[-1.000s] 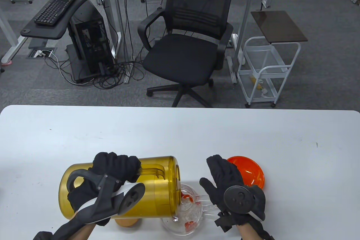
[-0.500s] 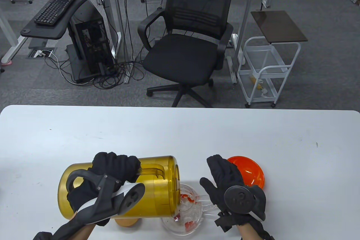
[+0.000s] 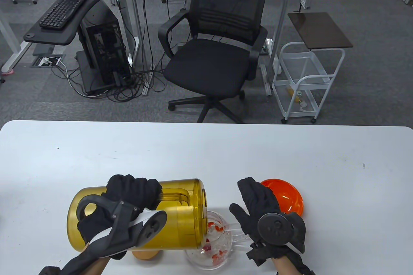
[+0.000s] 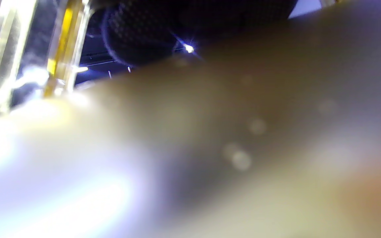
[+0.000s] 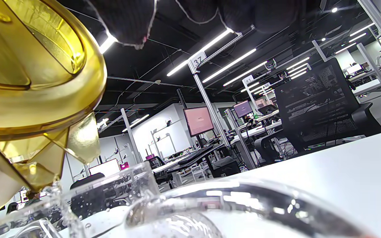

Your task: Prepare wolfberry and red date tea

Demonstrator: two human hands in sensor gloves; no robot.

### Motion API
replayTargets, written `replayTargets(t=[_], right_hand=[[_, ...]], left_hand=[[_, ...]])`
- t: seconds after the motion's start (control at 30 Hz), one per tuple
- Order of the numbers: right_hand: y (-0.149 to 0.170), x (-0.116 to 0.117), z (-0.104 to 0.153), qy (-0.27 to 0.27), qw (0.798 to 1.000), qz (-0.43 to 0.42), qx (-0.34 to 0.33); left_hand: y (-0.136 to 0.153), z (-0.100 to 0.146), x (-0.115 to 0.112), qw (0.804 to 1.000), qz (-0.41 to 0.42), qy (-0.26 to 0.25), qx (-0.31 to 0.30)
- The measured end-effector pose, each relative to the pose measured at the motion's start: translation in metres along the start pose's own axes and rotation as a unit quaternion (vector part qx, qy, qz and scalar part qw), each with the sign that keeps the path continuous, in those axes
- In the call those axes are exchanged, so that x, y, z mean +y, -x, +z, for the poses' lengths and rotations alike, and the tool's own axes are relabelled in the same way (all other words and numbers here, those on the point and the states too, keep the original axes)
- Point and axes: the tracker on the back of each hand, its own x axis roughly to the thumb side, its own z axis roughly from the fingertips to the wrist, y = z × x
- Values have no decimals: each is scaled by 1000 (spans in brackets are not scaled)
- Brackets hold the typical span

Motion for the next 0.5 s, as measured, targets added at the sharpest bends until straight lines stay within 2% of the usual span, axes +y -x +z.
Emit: replayTargets(t=[0.5], right_hand=[[0,0,0,-1,1000,0,-1]], left_hand=[[-1,0,0,1000,-4,-1,1]])
